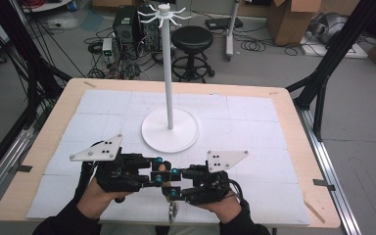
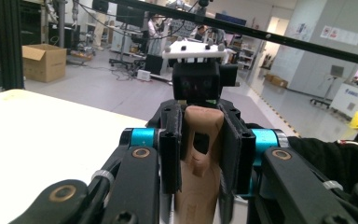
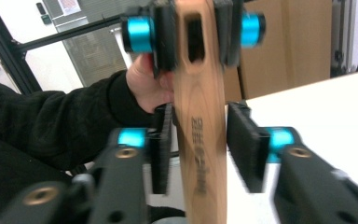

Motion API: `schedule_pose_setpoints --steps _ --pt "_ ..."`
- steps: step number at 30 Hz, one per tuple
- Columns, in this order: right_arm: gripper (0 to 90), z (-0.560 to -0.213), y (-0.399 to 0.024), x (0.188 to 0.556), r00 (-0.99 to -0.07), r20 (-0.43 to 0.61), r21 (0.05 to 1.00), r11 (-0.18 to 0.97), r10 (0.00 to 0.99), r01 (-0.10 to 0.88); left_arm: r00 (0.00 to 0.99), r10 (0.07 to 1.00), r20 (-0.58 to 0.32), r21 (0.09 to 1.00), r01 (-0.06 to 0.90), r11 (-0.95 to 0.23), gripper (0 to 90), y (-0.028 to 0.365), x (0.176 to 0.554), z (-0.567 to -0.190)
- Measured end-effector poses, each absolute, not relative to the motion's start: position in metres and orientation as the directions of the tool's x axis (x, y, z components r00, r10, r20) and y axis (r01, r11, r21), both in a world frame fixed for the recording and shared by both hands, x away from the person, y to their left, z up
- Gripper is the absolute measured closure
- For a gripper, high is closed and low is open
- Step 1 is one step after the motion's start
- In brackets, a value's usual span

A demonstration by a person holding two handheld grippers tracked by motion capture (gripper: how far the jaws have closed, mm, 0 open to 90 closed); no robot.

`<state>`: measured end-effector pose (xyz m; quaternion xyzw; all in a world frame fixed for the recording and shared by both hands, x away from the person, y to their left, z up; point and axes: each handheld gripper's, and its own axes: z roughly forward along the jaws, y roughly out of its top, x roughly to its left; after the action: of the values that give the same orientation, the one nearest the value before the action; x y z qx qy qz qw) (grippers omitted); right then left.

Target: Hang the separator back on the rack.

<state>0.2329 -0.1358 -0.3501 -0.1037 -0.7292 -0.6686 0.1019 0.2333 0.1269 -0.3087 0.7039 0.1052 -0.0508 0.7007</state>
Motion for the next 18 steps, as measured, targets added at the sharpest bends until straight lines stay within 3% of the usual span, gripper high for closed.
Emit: schedule_pose_setpoints --steps 2,5,9,14,18 --pt "54.9 -0.35 -0.136 0.233 -0.956 0.293 0.952 0.086 0.015 0.293 0.972 0.081 -0.222 0.975 0.222 0.003 71.4 0.128 0.234 -0.307" --pt "42.8 -0.353 -0.139 0.236 -0.946 0.321 0.944 0.064 0.037 0.323 0.962 0.126 -0.243 0.969 0.246 -0.003 71.6 0.137 0.236 -0.3" --pt "30.1 -0.353 -0.14 0.237 -0.937 0.329 0.94 0.055 0.114 0.337 0.957 0.207 -0.204 0.978 0.209 -0.001 71.5 0.146 0.235 -0.291" --pt "29.4 -0.351 -0.142 0.234 -0.927 0.244 0.967 0.0 0.283 0.255 0.939 0.293 -0.179 0.984 0.178 0.032 71.5 0.153 0.235 -0.28" --pt "28.1 -0.35 -0.143 0.232 -0.918 0.221 0.971 0.011 0.329 0.238 0.928 0.347 -0.137 0.99 0.143 0.009 71.5 0.154 0.235 -0.273"
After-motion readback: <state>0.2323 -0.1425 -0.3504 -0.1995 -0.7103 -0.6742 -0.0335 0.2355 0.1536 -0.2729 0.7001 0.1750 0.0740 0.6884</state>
